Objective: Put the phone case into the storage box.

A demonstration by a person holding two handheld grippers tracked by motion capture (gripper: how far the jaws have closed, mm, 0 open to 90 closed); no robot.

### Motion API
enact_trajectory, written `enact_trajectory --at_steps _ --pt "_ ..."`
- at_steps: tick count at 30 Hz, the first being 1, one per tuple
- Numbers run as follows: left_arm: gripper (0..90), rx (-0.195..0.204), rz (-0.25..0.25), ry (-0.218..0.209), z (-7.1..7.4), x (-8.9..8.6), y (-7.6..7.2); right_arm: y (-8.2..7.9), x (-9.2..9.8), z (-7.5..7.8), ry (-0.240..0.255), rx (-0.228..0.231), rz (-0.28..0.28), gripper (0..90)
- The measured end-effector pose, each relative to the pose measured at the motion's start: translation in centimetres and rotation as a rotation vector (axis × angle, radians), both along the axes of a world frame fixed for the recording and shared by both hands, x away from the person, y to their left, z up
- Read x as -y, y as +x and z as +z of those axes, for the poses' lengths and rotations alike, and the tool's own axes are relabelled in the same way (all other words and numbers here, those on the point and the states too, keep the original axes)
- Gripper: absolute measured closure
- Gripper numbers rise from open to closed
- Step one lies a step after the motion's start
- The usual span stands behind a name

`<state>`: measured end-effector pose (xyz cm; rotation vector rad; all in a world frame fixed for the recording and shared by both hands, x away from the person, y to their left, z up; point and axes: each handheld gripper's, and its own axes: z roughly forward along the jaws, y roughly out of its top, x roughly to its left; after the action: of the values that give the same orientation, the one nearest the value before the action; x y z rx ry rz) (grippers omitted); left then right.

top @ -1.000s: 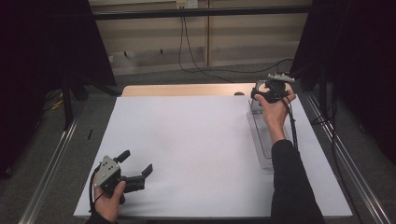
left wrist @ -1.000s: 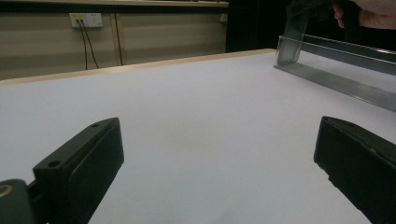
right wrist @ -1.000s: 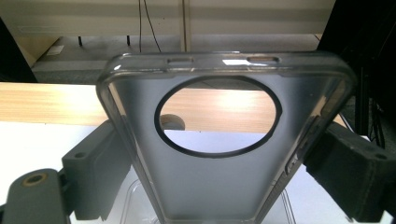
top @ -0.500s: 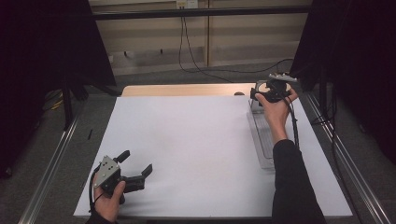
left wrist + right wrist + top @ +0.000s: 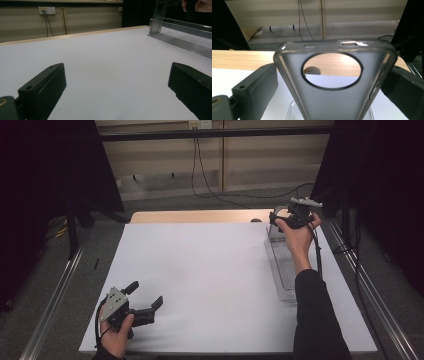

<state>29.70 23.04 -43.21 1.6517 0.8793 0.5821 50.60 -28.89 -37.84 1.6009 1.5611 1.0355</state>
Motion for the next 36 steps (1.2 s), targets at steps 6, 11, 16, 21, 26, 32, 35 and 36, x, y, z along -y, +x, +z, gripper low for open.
enact_trajectory --at_steps 6,11,16,21,26,32,35,36 --pt "1.7 0.004 -0.003 0.007 0.0 -0.1 0.0 0.1 0.2 0.3 0.019 0.018 0.005 1.5" --pt "1.7 0.002 0.0 0.007 0.0 -0.1 0.0 0.2 0.3 0.6 0.024 0.034 0.017 1.3" --pt "1.8 0.003 0.003 0.005 0.0 -0.1 -0.1 0.2 0.2 0.8 0.011 0.044 0.018 2.2" --pt "1.8 0.004 0.003 0.008 0.0 -0.2 -0.1 0.2 0.6 1.0 0.02 0.062 0.018 1.6" --pt "1.8 0.002 0.002 0.009 0.0 -0.1 0.0 0.1 0.6 1.1 0.016 0.069 0.028 1.3" --pt "1.8 0.002 0.012 0.001 0.0 -0.3 0.1 0.1 0.7 1.2 0.024 0.088 0.029 1.3" --pt "1.8 -0.001 0.006 0.006 -0.1 -0.1 0.3 0.2 0.8 1.3 0.025 0.106 0.034 1.3" --pt "1.8 -0.003 0.003 0.009 -0.1 0.0 0.4 0.2 0.9 1.4 0.027 0.113 0.035 1.4"
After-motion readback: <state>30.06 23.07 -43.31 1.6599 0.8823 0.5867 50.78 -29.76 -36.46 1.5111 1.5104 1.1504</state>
